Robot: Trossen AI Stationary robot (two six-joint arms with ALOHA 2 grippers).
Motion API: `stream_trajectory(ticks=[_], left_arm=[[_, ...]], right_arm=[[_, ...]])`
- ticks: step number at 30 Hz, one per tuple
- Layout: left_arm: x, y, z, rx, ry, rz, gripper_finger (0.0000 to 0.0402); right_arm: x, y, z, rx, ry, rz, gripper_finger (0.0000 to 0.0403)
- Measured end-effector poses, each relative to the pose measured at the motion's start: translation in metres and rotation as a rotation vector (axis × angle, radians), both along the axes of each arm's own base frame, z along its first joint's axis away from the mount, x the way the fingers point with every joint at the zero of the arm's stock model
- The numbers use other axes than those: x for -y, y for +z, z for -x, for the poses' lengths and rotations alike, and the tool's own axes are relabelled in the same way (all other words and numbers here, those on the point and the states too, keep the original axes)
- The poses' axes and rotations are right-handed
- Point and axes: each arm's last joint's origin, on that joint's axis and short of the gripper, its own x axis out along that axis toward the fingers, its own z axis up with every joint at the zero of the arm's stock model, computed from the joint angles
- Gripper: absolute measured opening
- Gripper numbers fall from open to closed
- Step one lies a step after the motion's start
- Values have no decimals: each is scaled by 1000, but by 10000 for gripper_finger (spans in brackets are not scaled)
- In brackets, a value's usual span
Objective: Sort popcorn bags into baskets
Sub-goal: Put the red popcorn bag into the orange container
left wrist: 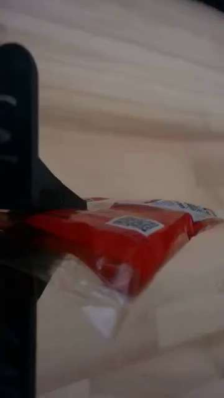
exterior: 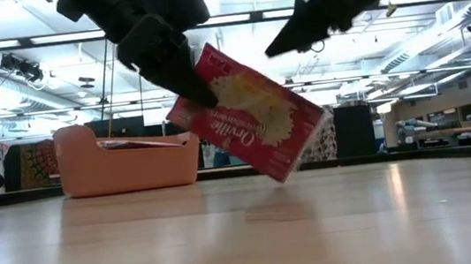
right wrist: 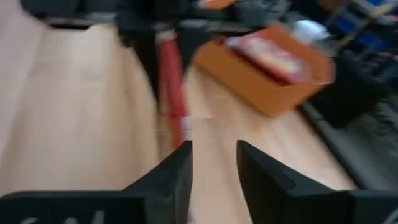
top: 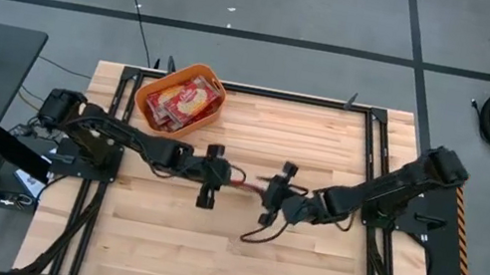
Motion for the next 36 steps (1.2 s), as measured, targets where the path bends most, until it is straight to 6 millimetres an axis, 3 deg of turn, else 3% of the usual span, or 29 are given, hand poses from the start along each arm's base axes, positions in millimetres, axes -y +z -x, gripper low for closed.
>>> stream_trajectory(ticks=[5,11,16,27,31,33,36], left_arm=[[-21,28,14,52,71,22,25],[-40,55,39,155,155,41,23],[-53,40,76,201,269,57,24],[-79,50,150,526,522,162,26],[-85,53,165,576,558,157,27],[-84,64,166,655,522,173,27],[-83,62,168,637,523,170,27]], right_arm=[[4,30,26,38,-81,4,153],[5,36,37,44,-112,-70,153],[3,22,34,-12,-114,-52,153],[4,3,21,-49,-118,-23,153],[5,1,18,-69,-101,18,153],[7,4,18,-71,-92,41,153],[9,12,19,-64,-73,85,153]])
